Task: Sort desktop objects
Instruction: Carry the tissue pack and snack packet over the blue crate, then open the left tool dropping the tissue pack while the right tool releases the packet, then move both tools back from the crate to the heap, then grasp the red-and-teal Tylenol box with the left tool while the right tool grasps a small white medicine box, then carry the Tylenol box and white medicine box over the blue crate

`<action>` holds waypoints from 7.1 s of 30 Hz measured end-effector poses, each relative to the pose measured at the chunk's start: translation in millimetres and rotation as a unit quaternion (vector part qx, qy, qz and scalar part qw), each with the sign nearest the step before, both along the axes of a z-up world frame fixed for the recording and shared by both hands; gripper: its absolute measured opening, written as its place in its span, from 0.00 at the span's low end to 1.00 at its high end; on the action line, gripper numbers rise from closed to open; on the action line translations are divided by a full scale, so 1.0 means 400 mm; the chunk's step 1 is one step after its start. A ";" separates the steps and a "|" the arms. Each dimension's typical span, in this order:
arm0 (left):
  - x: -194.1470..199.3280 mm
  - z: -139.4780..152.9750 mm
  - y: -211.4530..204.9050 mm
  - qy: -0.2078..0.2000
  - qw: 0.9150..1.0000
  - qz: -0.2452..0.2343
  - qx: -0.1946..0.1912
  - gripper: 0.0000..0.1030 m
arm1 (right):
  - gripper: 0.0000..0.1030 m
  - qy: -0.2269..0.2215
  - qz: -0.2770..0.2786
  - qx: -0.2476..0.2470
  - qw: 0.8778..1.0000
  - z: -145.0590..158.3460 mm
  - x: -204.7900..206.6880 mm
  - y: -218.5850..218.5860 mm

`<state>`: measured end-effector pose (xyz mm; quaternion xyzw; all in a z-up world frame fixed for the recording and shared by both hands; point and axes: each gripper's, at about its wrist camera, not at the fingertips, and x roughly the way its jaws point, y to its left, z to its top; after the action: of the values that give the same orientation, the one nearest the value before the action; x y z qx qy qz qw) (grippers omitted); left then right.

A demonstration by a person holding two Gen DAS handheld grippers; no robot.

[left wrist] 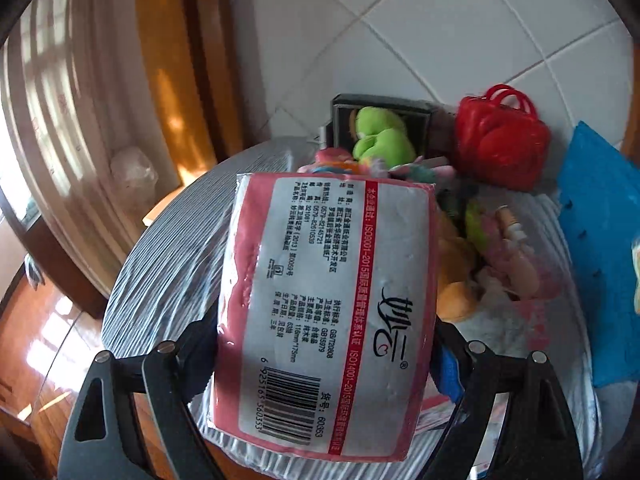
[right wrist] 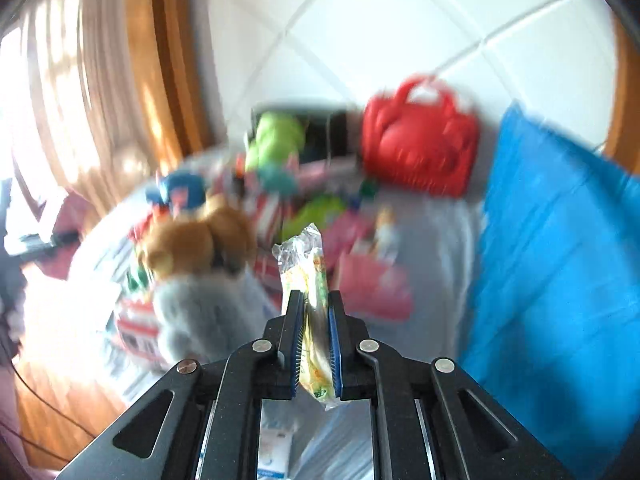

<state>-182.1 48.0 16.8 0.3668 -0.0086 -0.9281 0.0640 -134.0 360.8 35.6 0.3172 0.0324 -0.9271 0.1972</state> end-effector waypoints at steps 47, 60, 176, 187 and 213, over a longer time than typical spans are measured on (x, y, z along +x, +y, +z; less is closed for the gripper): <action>0.002 0.155 1.416 -0.023 0.931 -0.364 -0.015 0.86 | 0.13 0.012 -0.271 0.074 0.960 0.037 0.001 0.918; -0.002 0.138 1.414 -0.041 0.928 -0.371 -0.003 0.86 | 0.71 0.010 -0.283 0.099 0.954 0.049 -0.012 0.908; 0.025 -0.515 -0.403 -0.169 0.974 0.140 0.061 0.71 | 0.85 -0.277 0.089 0.110 0.950 -0.580 -0.025 -0.253; 0.061 -0.304 -0.289 -0.074 0.988 0.136 0.031 0.71 | 0.62 -0.240 0.089 0.084 0.963 -0.533 -0.015 -0.225; 0.016 0.213 0.677 0.099 0.968 -0.228 0.047 0.71 | 0.63 0.084 -0.130 0.038 0.987 0.160 0.045 0.331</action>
<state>-175.7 318.8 102.1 0.2640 -0.0420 -0.9492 -0.1657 -116.2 493.0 99.6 0.2470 0.0427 -0.9662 0.0597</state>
